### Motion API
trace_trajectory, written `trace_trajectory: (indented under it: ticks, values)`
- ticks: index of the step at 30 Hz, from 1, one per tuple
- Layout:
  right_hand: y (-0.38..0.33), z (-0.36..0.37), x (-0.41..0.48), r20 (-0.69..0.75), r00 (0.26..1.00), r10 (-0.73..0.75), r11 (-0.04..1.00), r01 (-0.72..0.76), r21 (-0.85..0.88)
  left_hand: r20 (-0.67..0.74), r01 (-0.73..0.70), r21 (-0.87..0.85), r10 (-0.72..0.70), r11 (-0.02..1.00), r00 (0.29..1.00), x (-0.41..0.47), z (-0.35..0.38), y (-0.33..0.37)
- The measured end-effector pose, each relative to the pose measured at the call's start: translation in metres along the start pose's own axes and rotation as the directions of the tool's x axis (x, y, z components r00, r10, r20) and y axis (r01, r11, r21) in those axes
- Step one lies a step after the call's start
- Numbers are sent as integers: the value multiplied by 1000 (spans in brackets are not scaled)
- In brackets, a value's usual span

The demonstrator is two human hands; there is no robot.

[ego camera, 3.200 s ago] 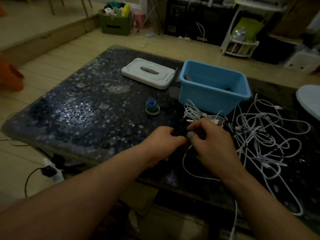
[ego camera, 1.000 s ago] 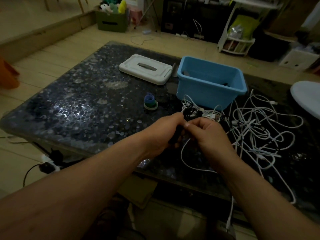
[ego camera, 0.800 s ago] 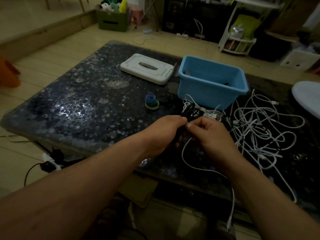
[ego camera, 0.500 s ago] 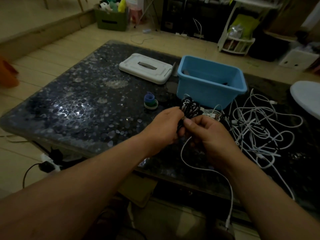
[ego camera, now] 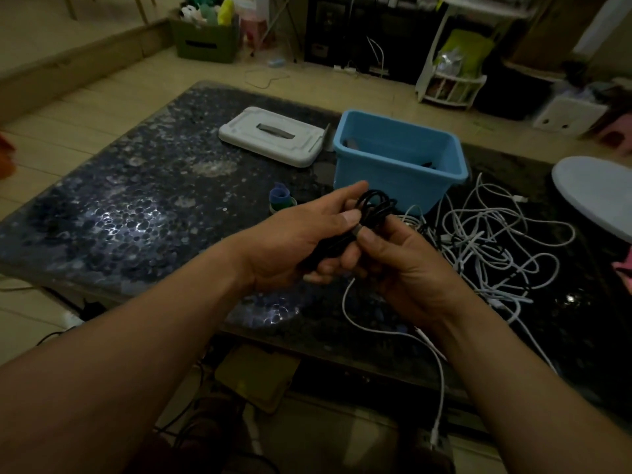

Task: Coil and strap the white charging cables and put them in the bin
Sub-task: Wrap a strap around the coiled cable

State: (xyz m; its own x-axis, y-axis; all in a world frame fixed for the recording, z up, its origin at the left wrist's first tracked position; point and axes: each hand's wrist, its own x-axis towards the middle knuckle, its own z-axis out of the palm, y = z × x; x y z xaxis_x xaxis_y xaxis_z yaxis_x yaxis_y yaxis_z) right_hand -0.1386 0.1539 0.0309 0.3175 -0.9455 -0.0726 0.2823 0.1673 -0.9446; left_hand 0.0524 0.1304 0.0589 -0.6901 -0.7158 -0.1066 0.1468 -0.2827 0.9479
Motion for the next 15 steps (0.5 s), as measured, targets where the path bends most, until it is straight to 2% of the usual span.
trace_trajectory:
  ticks: [8,12,15]
  values:
    - [4,-6,3,107,993,54,996,-61,59,88,28,-30,-25,999,996,-3,0,3]
    - [5,-8,4,155,987,49,991,-68,118,33,77,-16,-76,997,997,0,4,5]
    - [6,-11,7,150,987,59,993,-73,89,9,95,23,-95,995,995,2,6,5]
